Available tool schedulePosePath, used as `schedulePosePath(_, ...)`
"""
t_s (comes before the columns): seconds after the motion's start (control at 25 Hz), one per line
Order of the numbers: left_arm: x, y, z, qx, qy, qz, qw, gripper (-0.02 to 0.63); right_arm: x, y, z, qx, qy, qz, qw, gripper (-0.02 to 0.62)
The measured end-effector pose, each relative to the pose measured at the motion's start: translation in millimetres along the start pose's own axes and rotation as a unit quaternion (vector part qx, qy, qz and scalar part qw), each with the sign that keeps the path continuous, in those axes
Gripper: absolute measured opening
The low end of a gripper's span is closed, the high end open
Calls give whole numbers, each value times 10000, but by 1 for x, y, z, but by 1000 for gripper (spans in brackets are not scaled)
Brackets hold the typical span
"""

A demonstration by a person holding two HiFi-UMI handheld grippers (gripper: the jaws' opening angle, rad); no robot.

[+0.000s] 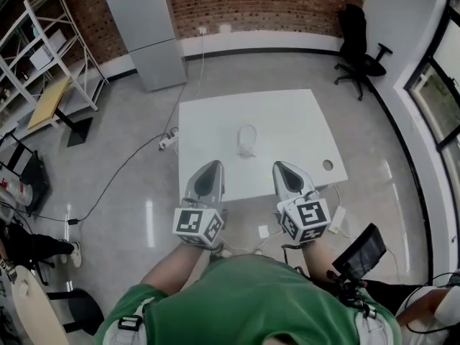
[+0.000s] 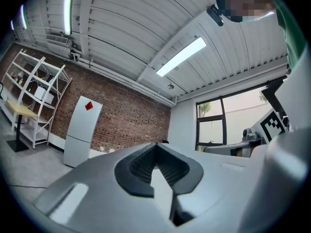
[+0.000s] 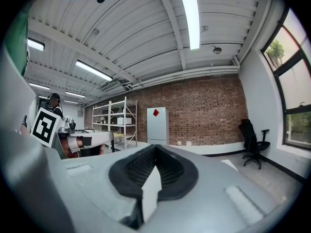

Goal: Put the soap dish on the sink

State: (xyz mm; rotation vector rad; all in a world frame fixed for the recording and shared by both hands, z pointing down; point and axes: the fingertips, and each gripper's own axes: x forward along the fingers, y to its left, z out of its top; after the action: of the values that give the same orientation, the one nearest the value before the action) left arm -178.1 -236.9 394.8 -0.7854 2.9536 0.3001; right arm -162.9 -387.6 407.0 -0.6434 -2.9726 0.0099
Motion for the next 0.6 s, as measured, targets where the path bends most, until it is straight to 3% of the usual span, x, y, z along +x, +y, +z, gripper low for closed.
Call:
schedulePosePath(0.36,-2,1,11,-19,-11,40,10000,6,5,3,9,-75,7,20,10000,2)
schedulePosePath(0.6,-3,-5,-3,-60,67,-4,10000,6,-1,-1,-3,-53,45,-21,10000,2)
